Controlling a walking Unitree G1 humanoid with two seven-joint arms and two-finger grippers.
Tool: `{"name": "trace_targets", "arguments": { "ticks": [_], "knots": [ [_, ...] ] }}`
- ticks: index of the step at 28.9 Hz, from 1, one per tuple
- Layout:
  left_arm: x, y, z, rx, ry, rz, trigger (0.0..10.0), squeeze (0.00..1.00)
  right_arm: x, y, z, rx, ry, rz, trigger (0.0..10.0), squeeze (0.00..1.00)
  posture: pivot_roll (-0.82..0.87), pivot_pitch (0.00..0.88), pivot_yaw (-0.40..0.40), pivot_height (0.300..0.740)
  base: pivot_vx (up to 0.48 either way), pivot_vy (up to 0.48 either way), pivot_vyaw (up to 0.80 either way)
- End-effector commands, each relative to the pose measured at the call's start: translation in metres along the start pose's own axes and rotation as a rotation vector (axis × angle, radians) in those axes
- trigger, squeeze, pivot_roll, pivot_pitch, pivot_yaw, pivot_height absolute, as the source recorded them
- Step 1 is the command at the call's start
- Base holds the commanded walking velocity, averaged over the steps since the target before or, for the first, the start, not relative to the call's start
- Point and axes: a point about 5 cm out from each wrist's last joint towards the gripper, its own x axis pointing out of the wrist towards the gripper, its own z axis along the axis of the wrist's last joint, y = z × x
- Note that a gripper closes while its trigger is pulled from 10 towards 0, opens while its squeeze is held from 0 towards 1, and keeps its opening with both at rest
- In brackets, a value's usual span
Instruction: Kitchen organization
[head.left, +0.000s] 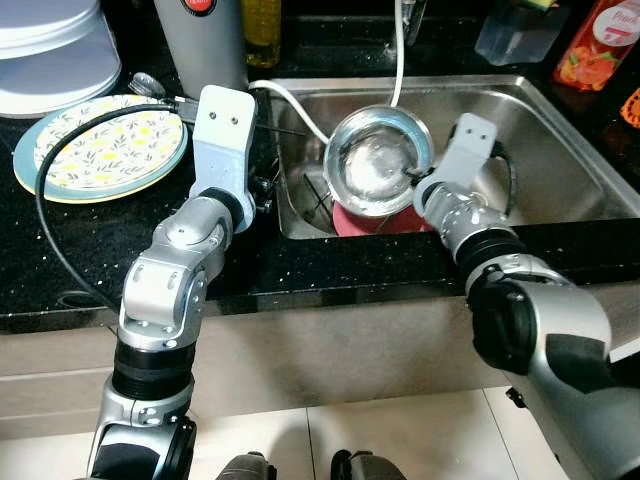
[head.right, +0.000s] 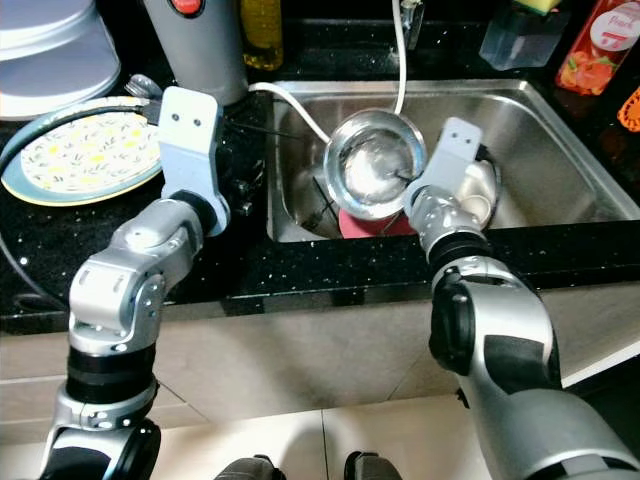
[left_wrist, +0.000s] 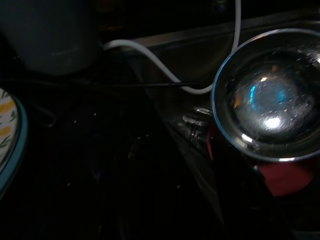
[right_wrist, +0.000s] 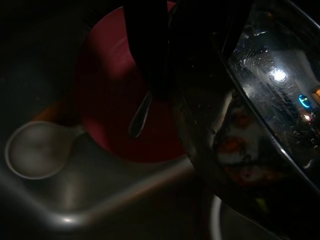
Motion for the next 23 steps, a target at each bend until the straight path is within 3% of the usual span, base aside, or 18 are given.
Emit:
{"name": "trace_targets", "arguments": {
  "ticks": [1,2,3,4,5,8,16,17,20,23],
  "knots": [
    [-0.005,0.001,-0.004,0.007,0.026,0.006,10.0,0.0,0.0,-0.001,-0.003,0.035,0.007,-0.01,10.0,0.0,0.32,0.215,-0.046,0.74,0.0,0.0,0.0],
    [-0.006,0.001,-0.004,0.007,0.031,0.007,10.0,0.0,0.0,0.001,-0.002,0.034,0.004,-0.003,10.0,0.0,0.32,0.215,-0.046,0.74,0.0,0.0,0.0],
    [-0.007,0.002,-0.005,0.009,0.036,0.011,10.0,0.0,0.0,0.002,-0.002,0.03,0.003,-0.002,10.0,0.75,0.33,0.215,-0.049,0.74,0.0,0.0,0.0],
    [-0.008,0.002,-0.005,0.01,0.039,0.013,10.0,0.0,0.0,0.003,-0.002,0.028,0.003,-0.002,10.0,0.75,0.33,0.215,-0.049,0.74,0.0,0.0,0.0],
    [-0.009,0.002,-0.006,0.01,0.042,0.015,10.0,0.0,0.0,0.003,-0.002,0.023,0.004,0.0,10.0,1.0,0.33,0.214,-0.053,0.74,0.0,0.0,0.0],
    [-0.01,0.002,-0.006,0.009,0.043,0.019,10.0,0.0,0.0,0.004,-0.001,0.023,-0.01,0.001,10.0,1.0,0.33,0.209,-0.059,0.74,0.0,0.0,0.0],
    [-0.008,0.002,-0.007,0.003,0.035,0.039,10.0,0.0,-0.004,0.002,0.035,0.043,-0.18,-0.014,10.0,1.0,0.31,0.173,-0.07,0.74,0.0,0.0,0.0],
    [-0.006,0.003,-0.007,-0.01,0.036,0.051,10.0,0.0,-0.006,0.002,0.049,0.039,-0.241,-0.001,10.0,0.0,0.3,0.161,-0.072,0.74,0.0,0.0,0.0],
    [-0.003,0.007,-0.008,-0.009,0.041,0.107,10.0,0.0,-0.019,0.008,0.091,0.015,-0.45,0.104,10.0,0.0,0.28,0.134,-0.072,0.74,0.0,0.0,0.0],
    [0.0,0.016,-0.008,0.0,0.023,0.18,10.0,0.0,-0.025,0.011,0.1,-0.001,-0.528,0.177,10.0,0.0,0.27,0.122,-0.07,0.74,0.0,0.0,0.0]
  ]
}}
